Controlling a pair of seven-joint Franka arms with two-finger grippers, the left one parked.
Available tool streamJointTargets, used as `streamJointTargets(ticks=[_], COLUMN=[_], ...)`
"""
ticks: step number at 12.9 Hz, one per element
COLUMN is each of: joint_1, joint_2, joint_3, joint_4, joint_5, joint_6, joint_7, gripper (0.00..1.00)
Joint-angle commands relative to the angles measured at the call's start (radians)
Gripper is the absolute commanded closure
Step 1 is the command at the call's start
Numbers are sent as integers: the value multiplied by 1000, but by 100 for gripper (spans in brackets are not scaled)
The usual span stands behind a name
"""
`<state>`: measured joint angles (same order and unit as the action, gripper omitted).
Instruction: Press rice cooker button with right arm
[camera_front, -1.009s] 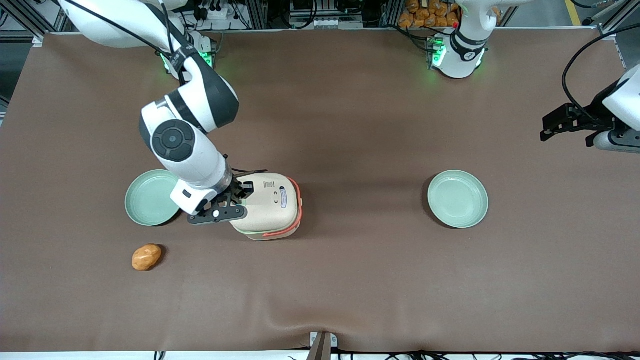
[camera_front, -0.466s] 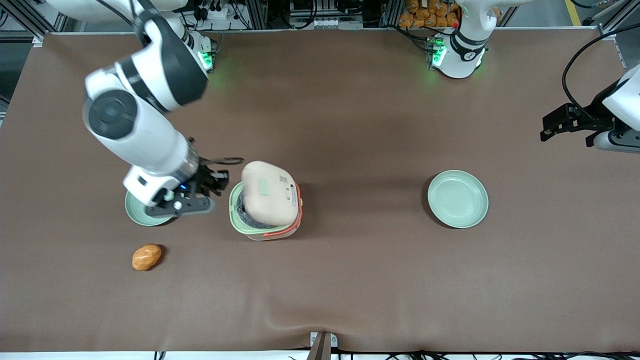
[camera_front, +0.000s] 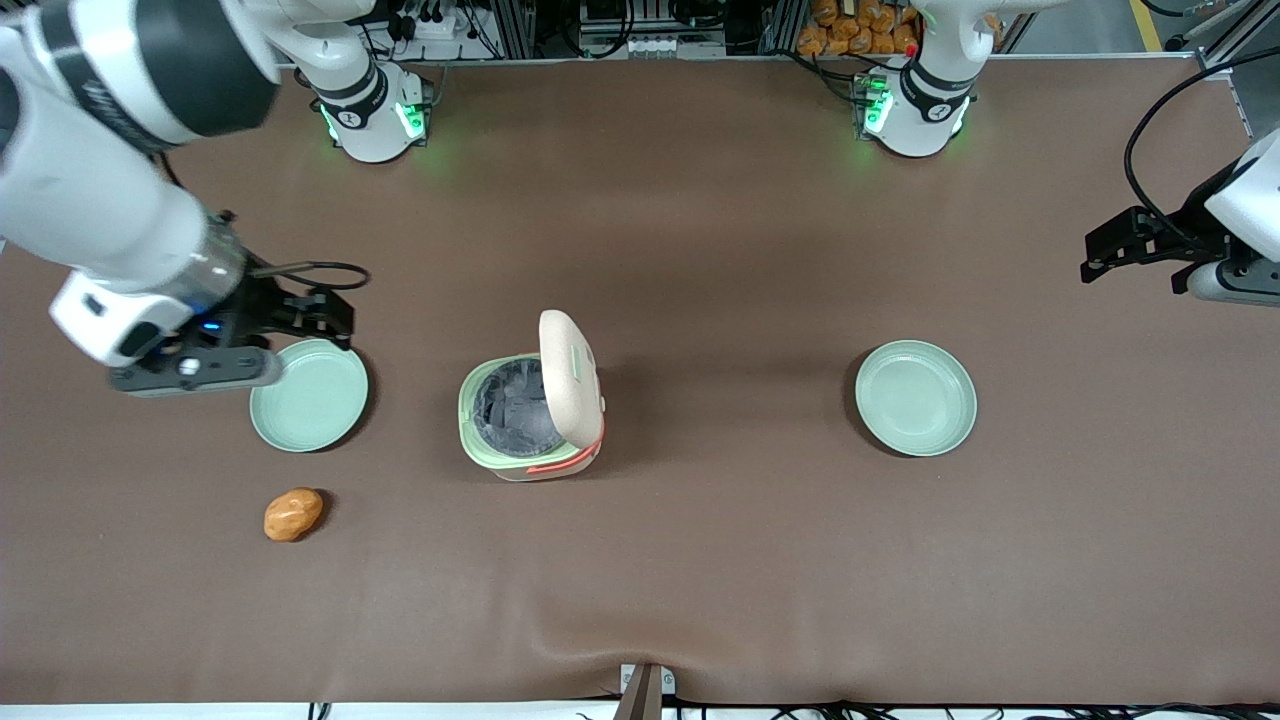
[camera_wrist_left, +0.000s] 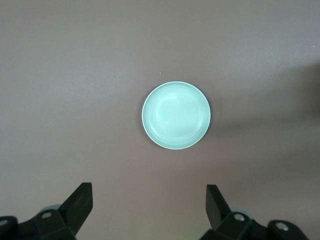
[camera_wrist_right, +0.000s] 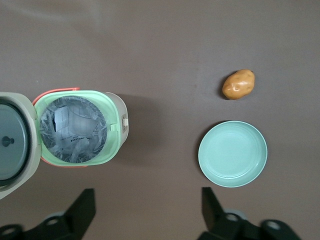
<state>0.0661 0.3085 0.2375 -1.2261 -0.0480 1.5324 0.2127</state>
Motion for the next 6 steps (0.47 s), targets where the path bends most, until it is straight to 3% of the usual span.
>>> streamJointTargets(ticks=[1, 6], joint_1=[33, 93], joint_2=[-37, -57], joint_3=[-114, -337], joint_4=[0, -6], joint_5=[39, 102], joint_6=[-31, -84], joint_7=[-99, -295], gripper=[0, 0])
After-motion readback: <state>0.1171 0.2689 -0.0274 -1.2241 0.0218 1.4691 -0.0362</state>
